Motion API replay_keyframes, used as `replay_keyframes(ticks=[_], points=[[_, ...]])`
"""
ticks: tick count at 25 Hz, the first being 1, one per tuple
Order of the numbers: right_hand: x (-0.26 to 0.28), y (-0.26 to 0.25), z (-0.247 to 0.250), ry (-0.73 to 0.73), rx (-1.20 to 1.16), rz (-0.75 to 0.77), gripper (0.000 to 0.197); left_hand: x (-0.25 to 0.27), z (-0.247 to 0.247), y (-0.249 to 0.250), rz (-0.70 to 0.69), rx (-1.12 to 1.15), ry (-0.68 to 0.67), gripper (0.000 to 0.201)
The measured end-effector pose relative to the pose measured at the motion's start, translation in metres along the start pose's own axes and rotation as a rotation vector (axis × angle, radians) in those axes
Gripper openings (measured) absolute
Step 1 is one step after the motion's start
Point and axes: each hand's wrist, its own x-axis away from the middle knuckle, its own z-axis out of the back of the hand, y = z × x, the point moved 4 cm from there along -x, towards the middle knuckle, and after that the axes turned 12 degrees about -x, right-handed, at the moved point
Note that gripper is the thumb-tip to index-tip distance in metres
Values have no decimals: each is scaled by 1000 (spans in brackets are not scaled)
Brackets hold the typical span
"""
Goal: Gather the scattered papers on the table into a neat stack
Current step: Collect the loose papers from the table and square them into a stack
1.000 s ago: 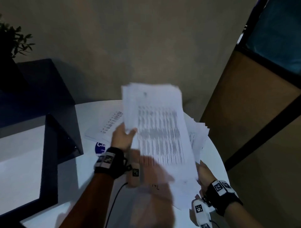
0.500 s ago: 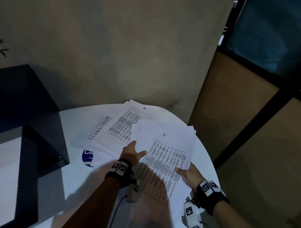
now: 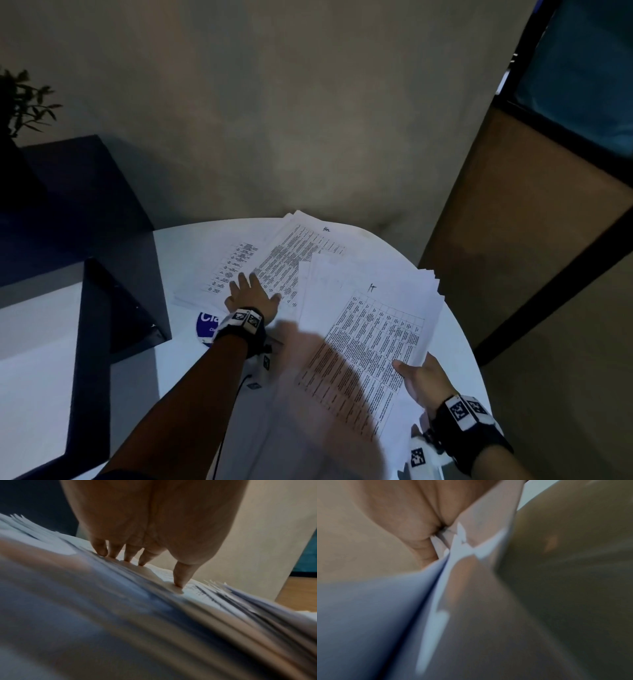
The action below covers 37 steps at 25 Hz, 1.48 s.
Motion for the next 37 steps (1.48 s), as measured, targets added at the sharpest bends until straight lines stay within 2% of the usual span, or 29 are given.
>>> replay_keyframes(ticks=[2,3,5,7,8,9,12,14,15,17,22,24,25,27,29,31,32,34,36,37], points=[[-6,6,4,12,-10,-37,112,3,-2,2,-2,-28,3,97],[-2,1,5,24,6,-53,98,4,0,1,24,-6,10,104],[-2,3,7,28,43,-73,57,3,6,-5,89,28,-3,113],[3,-1,6,28,38,-86,36,0,11,-7,108,-2,1,110],[4,-2,7,35,34,-66,39,0,14,-7,109,-22,8,109],[3,0,7,34,45,-69,50,-1,15,-7,113,-23,5,109],[-3,8,9,42,58,-87,67,-3,17,-10,154,89,-58,108],[-7,11,11,49,66,-87,82,-2,26,-10,131,179,-55,80],[-8,11,11,38,80,-79,83,0,32,-8,98,208,-19,62],[-6,8,9,23,121,-77,70,9,50,-3,38,235,100,42],[9,-8,6,17,117,-60,53,42,106,2,-20,333,445,25],[16,-14,4,-4,137,-36,30,52,131,-5,20,534,610,19],[18,-17,2,-20,149,-7,27,55,142,-10,45,674,659,18],[20,-21,-1,-33,112,49,50,57,156,-16,88,941,680,16],[28,-31,-6,-46,122,108,60,53,153,-18,66,1128,624,20],[30,-33,-6,-60,139,79,81,51,137,-12,-26,1168,532,22],[34,-37,-5,-50,125,40,94,52,122,-7,-72,1108,481,23],[36,-41,-6,-41,126,-16,102,58,82,6,-161,934,308,29],[40,-42,-8,-71,-53,-137,120,72,28,22,-228,619,44,48],[44,-43,-8,-88,-138,-181,120,80,-1,27,-267,423,-70,60]])
